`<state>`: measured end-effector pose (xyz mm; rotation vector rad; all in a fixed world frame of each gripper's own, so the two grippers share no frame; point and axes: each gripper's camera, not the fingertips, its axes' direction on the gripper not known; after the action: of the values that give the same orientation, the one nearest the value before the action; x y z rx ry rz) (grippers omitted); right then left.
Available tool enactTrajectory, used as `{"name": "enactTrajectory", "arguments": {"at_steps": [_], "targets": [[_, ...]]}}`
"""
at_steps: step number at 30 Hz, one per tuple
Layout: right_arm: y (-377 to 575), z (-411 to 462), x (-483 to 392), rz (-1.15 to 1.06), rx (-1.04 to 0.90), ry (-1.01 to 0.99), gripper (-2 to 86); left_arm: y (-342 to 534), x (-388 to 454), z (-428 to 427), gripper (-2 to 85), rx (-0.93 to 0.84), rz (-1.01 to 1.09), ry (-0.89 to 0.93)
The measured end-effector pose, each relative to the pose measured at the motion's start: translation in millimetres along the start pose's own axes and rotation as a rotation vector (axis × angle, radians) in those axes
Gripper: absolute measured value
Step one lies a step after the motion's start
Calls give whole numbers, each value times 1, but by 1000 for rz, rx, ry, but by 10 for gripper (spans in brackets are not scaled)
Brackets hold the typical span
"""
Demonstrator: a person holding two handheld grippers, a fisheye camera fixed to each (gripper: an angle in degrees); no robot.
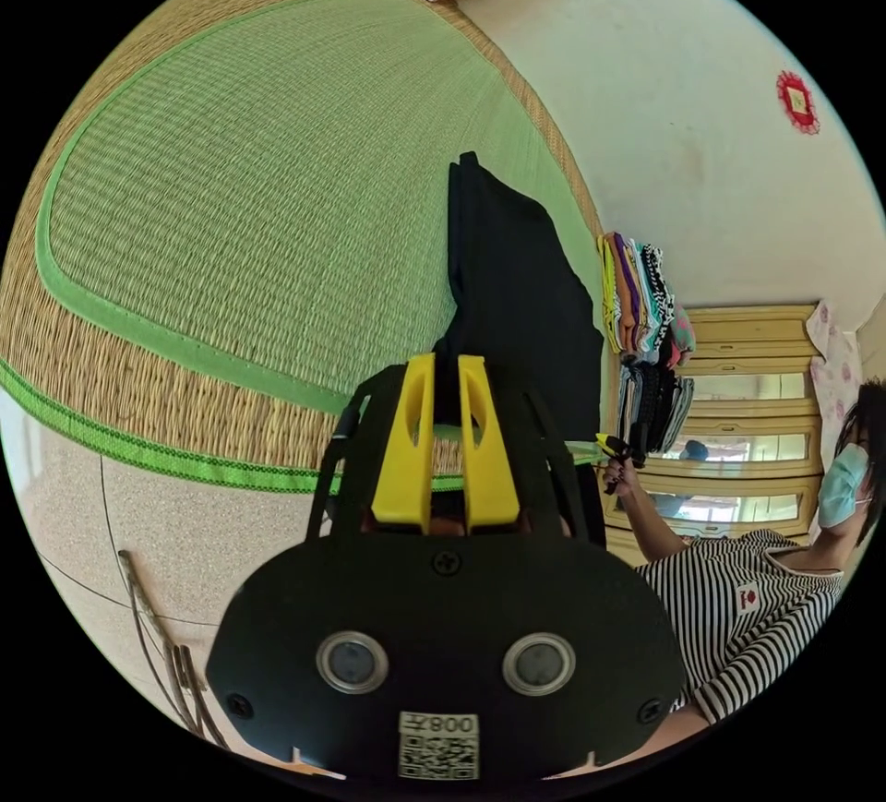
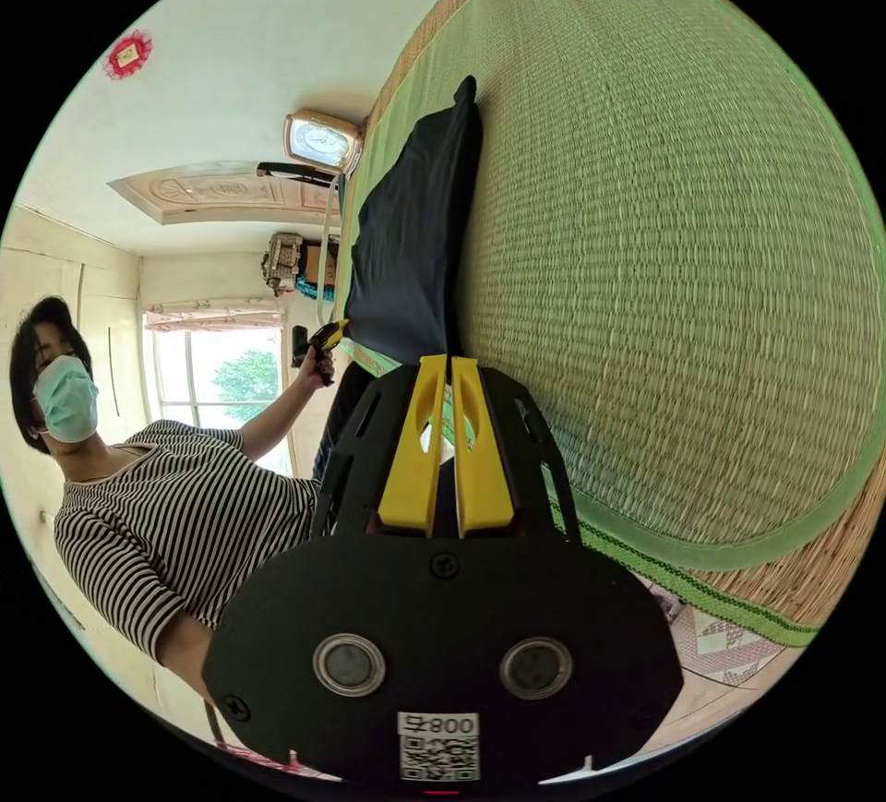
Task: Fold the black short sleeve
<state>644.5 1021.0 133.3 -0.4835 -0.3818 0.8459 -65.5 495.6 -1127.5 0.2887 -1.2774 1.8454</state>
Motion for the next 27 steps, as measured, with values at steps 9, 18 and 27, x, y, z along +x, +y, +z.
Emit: {"name": "enactTrajectory", "arguments": {"at_steps": [9, 18, 27], "targets": [[21, -19, -17, 24, 60, -13, 19, 28, 37, 25, 60, 70, 91, -53], [40, -17, -25, 40, 105, -41, 15, 56, 88, 105, 64, -13, 180, -170], [37, -19, -82, -49, 117, -69, 5, 112, 278, 278, 97, -269, 782, -58]]}}
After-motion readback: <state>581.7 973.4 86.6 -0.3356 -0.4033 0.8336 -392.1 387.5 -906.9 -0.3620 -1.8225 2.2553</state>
